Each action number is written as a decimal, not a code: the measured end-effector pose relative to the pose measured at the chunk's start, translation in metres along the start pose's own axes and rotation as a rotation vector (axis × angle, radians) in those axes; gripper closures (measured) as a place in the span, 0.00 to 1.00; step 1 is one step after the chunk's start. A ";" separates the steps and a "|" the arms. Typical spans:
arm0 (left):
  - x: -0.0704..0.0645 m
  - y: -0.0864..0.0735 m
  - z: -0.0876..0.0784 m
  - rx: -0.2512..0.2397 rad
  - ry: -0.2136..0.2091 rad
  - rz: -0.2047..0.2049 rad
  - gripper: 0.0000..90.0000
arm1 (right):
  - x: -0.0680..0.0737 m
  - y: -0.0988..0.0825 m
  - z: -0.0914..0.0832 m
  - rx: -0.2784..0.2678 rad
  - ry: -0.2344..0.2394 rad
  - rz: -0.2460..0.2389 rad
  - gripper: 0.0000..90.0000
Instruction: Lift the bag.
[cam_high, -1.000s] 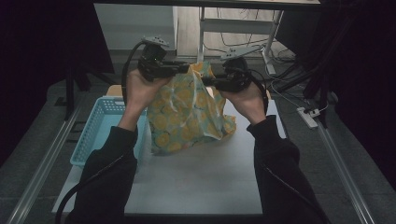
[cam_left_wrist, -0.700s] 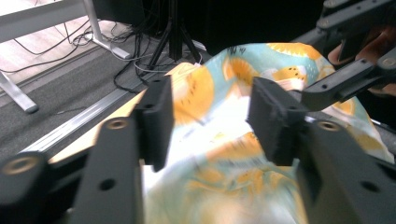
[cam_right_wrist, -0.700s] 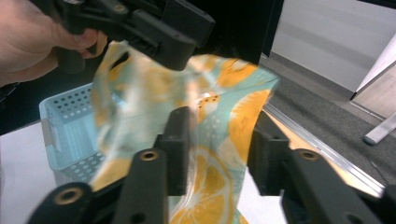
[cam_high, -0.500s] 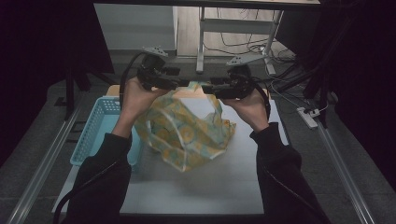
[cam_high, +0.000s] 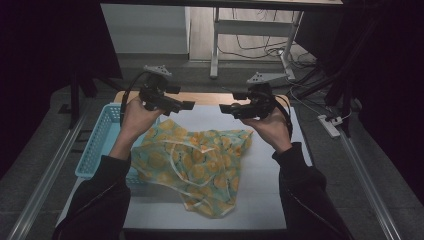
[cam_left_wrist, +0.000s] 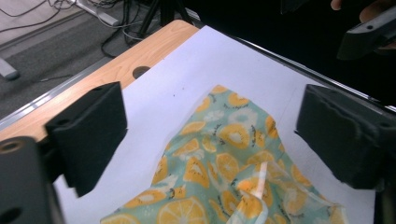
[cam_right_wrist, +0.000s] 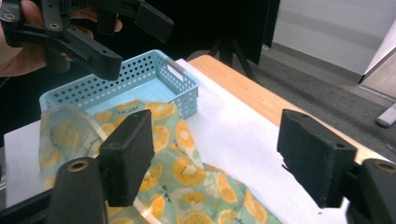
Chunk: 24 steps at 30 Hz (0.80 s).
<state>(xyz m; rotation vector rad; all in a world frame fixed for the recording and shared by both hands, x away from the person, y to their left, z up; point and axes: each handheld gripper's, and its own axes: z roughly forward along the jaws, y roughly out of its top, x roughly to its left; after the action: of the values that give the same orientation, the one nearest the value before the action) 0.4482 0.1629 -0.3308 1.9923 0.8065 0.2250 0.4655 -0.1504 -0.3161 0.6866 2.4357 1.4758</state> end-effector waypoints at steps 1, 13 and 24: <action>-0.001 -0.003 0.000 0.000 -0.001 0.001 0.08 | 0.000 -0.002 0.000 0.000 -0.006 -0.001 0.26; -0.013 -0.036 -0.007 -0.004 -0.011 0.032 0.00 | 0.007 -0.027 -0.002 0.004 -0.017 0.000 0.19; -0.021 -0.072 -0.026 -0.013 0.029 -0.004 0.00 | 0.015 -0.050 -0.007 0.004 -0.003 0.017 0.13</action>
<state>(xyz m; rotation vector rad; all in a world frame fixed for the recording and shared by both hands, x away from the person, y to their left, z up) 0.3883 0.1923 -0.3730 1.9790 0.8251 0.2566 0.4355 -0.1680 -0.3559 0.7122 2.4369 1.4758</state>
